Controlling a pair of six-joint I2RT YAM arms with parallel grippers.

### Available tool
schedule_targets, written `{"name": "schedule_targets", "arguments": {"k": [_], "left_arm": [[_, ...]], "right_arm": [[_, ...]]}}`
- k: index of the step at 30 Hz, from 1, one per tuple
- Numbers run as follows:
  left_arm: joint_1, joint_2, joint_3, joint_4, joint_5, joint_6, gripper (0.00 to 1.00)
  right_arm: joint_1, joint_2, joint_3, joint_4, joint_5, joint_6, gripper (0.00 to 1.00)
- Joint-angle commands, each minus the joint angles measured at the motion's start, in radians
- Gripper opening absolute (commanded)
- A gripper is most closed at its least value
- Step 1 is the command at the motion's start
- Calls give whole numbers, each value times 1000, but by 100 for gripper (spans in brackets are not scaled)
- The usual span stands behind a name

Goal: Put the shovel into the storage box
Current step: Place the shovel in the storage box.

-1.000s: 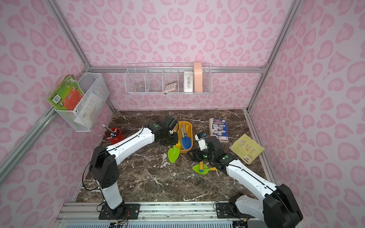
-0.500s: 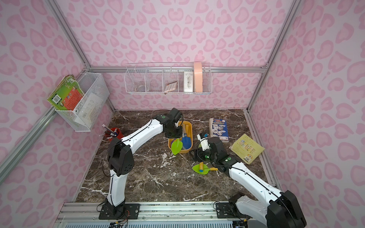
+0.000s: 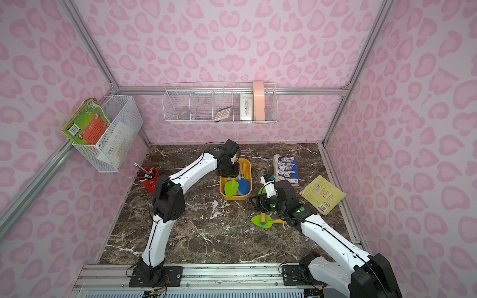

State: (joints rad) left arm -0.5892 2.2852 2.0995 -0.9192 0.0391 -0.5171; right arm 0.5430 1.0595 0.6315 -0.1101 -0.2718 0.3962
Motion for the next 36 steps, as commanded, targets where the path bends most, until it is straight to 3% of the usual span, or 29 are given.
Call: {"name": "schedule_targets", "arguments": {"k": [1,16,32,36], "left_arm": [[5,8,5,20,-31,25,9],[14,48,4,60,-70,12,9],[14,47,-12,62,-94,10,21],[14,50,-12,61,-98,11,27]], "right_arm": [[-2,-1,-3,-5,7,5,74],[-2,16,-1,1,7,10,74],[-3,5,-11,1,12,16,74],[-3,6,-11,1,11,15,74]]}}
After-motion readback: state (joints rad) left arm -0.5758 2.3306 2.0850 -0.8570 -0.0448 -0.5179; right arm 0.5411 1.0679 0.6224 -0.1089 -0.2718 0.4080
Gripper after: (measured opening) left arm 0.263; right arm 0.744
